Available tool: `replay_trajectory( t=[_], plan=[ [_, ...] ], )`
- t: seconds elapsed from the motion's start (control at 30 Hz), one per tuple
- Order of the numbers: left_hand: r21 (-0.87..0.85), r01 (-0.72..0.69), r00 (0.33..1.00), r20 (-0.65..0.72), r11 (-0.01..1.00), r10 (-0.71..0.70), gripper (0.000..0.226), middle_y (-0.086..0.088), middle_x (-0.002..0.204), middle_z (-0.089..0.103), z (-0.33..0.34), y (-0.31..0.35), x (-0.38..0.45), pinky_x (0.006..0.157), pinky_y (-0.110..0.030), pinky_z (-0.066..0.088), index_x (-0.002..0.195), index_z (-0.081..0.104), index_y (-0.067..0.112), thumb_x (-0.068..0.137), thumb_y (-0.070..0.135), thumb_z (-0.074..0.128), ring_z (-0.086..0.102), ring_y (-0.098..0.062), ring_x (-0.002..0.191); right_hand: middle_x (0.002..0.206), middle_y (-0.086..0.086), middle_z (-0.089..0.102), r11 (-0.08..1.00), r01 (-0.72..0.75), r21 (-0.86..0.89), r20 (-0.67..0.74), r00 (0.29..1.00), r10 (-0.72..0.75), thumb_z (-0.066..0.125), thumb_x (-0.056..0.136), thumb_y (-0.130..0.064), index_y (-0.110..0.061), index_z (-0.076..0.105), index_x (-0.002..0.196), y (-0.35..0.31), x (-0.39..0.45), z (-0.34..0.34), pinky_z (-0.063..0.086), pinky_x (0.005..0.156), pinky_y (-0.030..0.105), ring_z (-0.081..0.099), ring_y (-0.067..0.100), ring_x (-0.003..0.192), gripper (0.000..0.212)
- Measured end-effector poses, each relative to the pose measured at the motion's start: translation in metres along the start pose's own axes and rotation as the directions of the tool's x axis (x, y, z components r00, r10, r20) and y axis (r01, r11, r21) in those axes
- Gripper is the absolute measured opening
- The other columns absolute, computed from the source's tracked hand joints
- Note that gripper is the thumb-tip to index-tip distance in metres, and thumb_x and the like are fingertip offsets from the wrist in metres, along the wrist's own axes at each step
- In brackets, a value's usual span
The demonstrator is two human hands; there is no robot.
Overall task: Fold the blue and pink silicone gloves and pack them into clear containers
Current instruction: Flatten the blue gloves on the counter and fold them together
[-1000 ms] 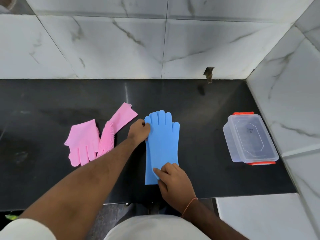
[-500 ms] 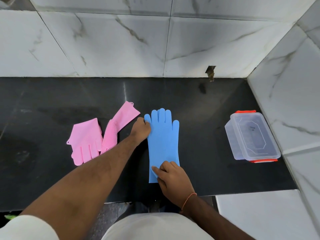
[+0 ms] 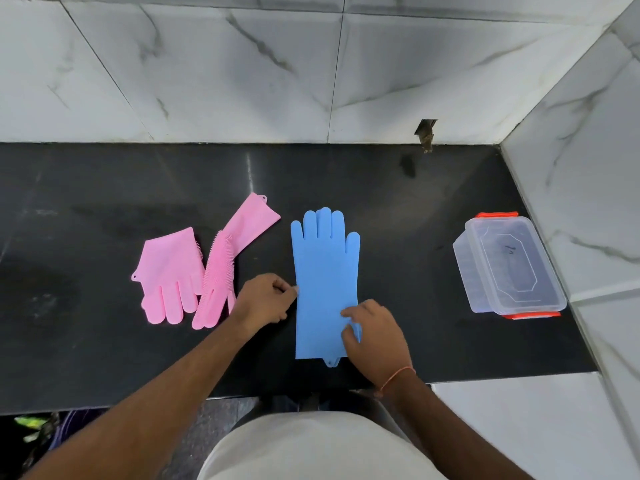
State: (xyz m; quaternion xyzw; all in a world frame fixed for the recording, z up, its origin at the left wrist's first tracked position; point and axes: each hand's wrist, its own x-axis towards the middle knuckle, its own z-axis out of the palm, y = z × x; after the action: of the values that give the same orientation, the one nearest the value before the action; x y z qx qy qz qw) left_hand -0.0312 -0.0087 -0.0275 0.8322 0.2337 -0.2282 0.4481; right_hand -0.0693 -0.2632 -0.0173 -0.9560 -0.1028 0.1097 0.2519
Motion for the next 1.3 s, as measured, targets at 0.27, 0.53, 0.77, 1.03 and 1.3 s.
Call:
replay_trajectory(
  t=[0.27, 0.53, 0.77, 1.03, 1.3],
  plan=[
    [-0.051, -0.039, 0.999, -0.033, 0.998, 0.038, 0.016, 0.008, 0.077, 0.083, 0.024, -0.022, -0.044, 0.072, -0.034, 0.07, 0.09, 0.079, 0.023, 0.1, 0.036, 0.077, 0.08, -0.011, 0.065, 0.093, -0.011, 0.069, 0.941, -0.334, 0.05, 0.127, 0.937, 0.325, 0.073, 0.093, -0.048, -0.028, 0.068, 0.092, 0.012, 0.018, -0.007, 0.057, 0.08, 0.03, 0.066, 0.011, 0.087, 0.021],
    [0.032, -0.089, 0.993, -0.078, 0.996, 0.091, 0.01, 0.011, 0.078, 0.081, 0.028, -0.017, -0.051, 0.079, -0.028, 0.065, 0.092, 0.079, 0.028, 0.098, 0.036, 0.081, 0.077, -0.005, 0.072, 0.076, -0.003, 0.07, 0.899, -0.414, 0.145, 0.118, 0.909, 0.399, 0.067, 0.093, -0.027, -0.018, 0.066, 0.084, 0.014, 0.021, -0.005, 0.049, 0.059, 0.024, 0.066, 0.013, 0.072, 0.013],
    [0.083, -0.089, 0.991, -0.091, 0.993, 0.097, 0.009, 0.012, 0.082, 0.08, 0.03, -0.013, -0.052, 0.073, -0.019, 0.059, 0.095, 0.08, 0.027, 0.097, 0.035, 0.082, 0.076, -0.003, 0.075, 0.077, -0.006, 0.069, 0.894, -0.405, 0.189, 0.146, 0.912, 0.383, 0.069, 0.09, -0.017, -0.023, 0.062, 0.086, 0.019, 0.024, -0.005, 0.042, 0.057, 0.019, 0.064, 0.01, 0.07, 0.01],
    [0.286, -0.412, 0.9, -0.022, 0.865, 0.436, 0.024, 0.017, 0.117, 0.067, 0.015, -0.027, -0.059, 0.081, -0.016, 0.05, 0.126, 0.069, 0.028, 0.103, 0.019, 0.071, 0.065, -0.002, 0.086, 0.105, -0.017, 0.066, 1.0, 0.006, 0.004, 0.093, 0.996, -0.007, 0.063, 0.104, -0.031, -0.035, 0.066, 0.115, 0.051, 0.014, -0.021, 0.057, 0.083, 0.028, 0.063, 0.004, 0.086, 0.012],
    [0.565, -0.725, 0.658, 0.398, 0.394, 0.64, 0.039, 0.005, 0.157, 0.061, -0.007, -0.019, -0.031, 0.11, -0.037, 0.054, 0.152, 0.066, 0.027, 0.116, 0.028, 0.051, 0.06, -0.02, 0.14, 0.128, 0.005, 0.067, 0.861, 0.463, -0.21, 0.195, 0.883, -0.427, 0.067, 0.103, -0.019, -0.022, 0.073, 0.134, 0.068, 0.036, -0.031, 0.061, 0.088, 0.038, 0.068, 0.027, 0.104, 0.032]
  ],
)
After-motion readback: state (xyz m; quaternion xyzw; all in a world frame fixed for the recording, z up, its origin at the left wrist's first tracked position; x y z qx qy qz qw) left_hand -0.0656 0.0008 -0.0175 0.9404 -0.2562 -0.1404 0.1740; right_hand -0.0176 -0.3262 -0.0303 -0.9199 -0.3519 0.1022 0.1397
